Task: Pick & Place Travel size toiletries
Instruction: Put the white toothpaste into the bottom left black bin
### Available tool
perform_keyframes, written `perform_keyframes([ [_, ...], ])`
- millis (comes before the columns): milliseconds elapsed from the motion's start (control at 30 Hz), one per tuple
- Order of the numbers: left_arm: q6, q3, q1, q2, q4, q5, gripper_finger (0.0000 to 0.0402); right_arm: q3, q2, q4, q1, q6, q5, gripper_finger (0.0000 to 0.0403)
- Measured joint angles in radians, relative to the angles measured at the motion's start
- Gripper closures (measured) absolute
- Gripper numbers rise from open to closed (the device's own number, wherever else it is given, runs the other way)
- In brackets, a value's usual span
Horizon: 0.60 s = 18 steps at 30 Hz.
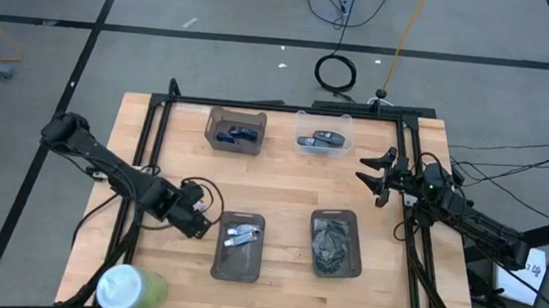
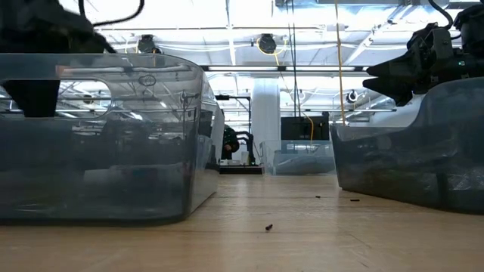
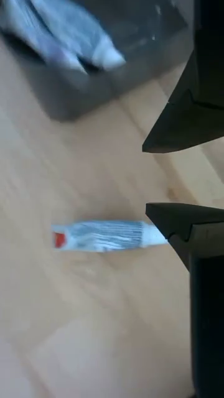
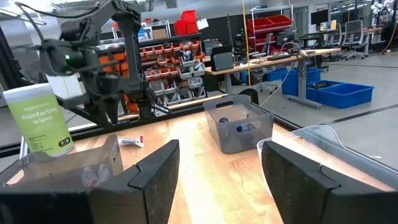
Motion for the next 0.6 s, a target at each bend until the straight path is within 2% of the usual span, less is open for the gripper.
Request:
perform_keyframes([
  [133, -0.041, 0.0, 0.039, 0.07, -0.03, 0.068, 0.0254, 0.0, 0.0, 0.0, 0.0, 0.0, 0.0, 0.0187],
  [300, -0.046, 0.0, 0.08, 0.131, -0.07, 0.091, 0.0225, 0.0, 0.0, 0.0, 0.0, 0.0, 0.0, 0.0184],
  [600, 0.032, 0.0, 0.138, 0.219, -0.059, 0.123, 0.0178, 0.0, 0.0, 0.0, 0.0, 0.0, 0.0, 0.0185],
])
